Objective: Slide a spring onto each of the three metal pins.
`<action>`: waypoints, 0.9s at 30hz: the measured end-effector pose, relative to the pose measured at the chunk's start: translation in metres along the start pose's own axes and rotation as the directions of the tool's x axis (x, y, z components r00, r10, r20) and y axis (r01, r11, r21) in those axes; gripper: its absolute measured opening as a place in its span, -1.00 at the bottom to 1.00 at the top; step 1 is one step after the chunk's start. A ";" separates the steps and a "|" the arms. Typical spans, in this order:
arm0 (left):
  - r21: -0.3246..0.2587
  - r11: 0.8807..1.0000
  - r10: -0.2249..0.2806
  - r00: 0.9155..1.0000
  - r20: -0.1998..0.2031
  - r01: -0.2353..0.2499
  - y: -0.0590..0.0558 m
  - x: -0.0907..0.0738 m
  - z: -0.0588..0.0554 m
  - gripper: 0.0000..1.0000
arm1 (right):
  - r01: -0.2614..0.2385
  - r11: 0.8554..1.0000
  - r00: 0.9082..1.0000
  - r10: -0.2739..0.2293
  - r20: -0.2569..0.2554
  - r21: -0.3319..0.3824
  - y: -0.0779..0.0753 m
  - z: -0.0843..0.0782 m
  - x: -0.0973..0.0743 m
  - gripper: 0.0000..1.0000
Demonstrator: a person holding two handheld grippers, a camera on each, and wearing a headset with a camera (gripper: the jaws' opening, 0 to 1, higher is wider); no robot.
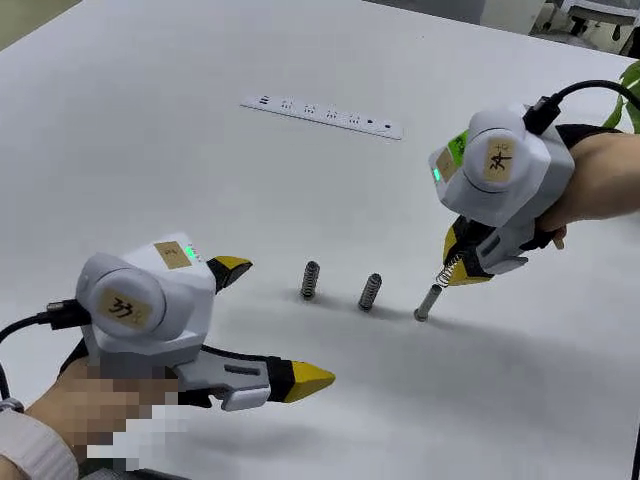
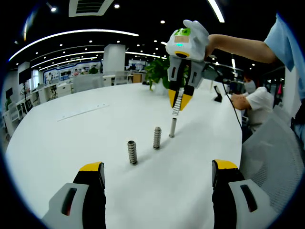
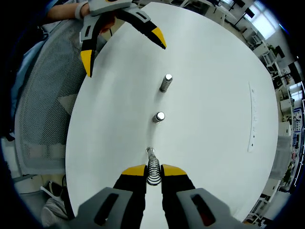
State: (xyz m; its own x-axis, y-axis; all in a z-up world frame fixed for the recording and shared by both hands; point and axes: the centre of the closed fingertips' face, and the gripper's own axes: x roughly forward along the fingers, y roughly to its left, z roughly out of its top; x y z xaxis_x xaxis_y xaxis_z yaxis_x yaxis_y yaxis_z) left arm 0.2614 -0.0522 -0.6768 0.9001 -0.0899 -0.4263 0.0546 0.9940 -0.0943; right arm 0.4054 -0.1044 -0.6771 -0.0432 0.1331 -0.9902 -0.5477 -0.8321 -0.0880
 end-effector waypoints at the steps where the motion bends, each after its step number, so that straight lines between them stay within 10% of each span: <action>1: -0.001 1.000 0.000 1.000 0.001 0.000 0.000 0.000 0.000 0.89 | -0.002 1.000 1.000 0.002 -0.001 0.000 -0.001 0.000 0.001 -0.75; 27: -0.005 1.000 -0.009 1.000 0.001 0.009 0.001 -0.001 -0.001 0.84 | -0.047 0.998 0.996 0.044 -0.072 -0.047 0.002 0.001 0.018 -0.74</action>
State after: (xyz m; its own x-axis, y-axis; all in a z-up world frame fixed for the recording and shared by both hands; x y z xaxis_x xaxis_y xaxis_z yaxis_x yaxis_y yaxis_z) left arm 0.2603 -0.0510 -0.6776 0.8999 -0.0989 -0.4248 0.0608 0.9929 -0.1025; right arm 0.4027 -0.1030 -0.6945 -0.0068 0.0574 -0.9983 -0.5052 -0.8618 -0.0461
